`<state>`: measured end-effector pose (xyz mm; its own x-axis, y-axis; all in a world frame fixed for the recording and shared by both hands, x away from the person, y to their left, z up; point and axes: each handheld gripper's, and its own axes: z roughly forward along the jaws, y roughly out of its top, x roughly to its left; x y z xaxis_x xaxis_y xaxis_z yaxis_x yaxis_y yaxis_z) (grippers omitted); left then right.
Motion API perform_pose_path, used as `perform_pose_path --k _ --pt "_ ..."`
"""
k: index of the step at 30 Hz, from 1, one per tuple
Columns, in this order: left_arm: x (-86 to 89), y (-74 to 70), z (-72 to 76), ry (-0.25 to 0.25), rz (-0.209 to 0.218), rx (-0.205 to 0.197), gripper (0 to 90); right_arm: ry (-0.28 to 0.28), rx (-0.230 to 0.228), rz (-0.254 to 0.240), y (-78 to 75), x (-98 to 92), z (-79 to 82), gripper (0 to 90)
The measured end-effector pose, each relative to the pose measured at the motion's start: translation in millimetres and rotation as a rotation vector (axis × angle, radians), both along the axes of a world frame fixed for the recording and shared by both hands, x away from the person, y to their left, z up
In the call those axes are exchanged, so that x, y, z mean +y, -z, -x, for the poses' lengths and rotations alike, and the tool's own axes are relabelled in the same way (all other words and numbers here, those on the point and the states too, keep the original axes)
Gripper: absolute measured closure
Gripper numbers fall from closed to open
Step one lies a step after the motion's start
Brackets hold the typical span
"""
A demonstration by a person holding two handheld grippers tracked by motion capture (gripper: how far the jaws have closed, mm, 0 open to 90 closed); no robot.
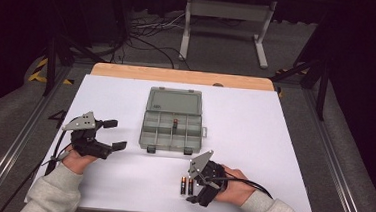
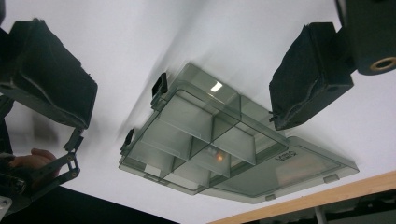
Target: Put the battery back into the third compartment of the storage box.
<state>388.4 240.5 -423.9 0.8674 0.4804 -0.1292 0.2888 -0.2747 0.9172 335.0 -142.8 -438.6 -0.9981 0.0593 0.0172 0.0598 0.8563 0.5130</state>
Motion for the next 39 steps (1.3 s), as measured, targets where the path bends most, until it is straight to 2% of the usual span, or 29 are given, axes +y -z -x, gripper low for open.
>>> perform_pose_path --k 1,9,10,15,19,20,33,39 --pt "-0.1 0.0 0.0 0.000 0.000 0.000 8.2 0.006 -0.001 0.011 -0.2 -0.3 1.0 17.3" --pt "-0.1 0.1 0.0 -0.001 0.000 0.000 8.2 -0.002 -0.032 0.010 1.8 -0.6 0.5 25.4" --pt "0.1 0.0 0.0 0.000 -0.001 0.001 8.2 -0.003 -0.022 0.012 2.1 -0.7 0.4 25.7" --pt "0.3 0.1 -0.6 -0.004 0.002 -0.007 8.2 -0.004 -0.028 0.016 2.5 -0.6 1.2 33.0" --pt "0.2 0.3 -0.3 -0.004 -0.004 0.002 8.2 -0.011 -0.031 0.018 1.8 -1.0 1.4 36.1" --pt "-0.1 0.9 -0.4 0.000 0.003 0.007 8.2 -0.017 -0.048 0.018 1.2 -0.7 2.6 38.2" --pt "0.2 0.6 -0.7 -0.003 0.009 0.002 8.2 -0.023 -0.048 0.019 0.5 -0.1 2.4 41.3" --pt "0.2 0.7 -0.8 -0.003 0.008 0.002 8.2 -0.025 -0.043 0.008 -5.0 -0.6 1.8 41.6"
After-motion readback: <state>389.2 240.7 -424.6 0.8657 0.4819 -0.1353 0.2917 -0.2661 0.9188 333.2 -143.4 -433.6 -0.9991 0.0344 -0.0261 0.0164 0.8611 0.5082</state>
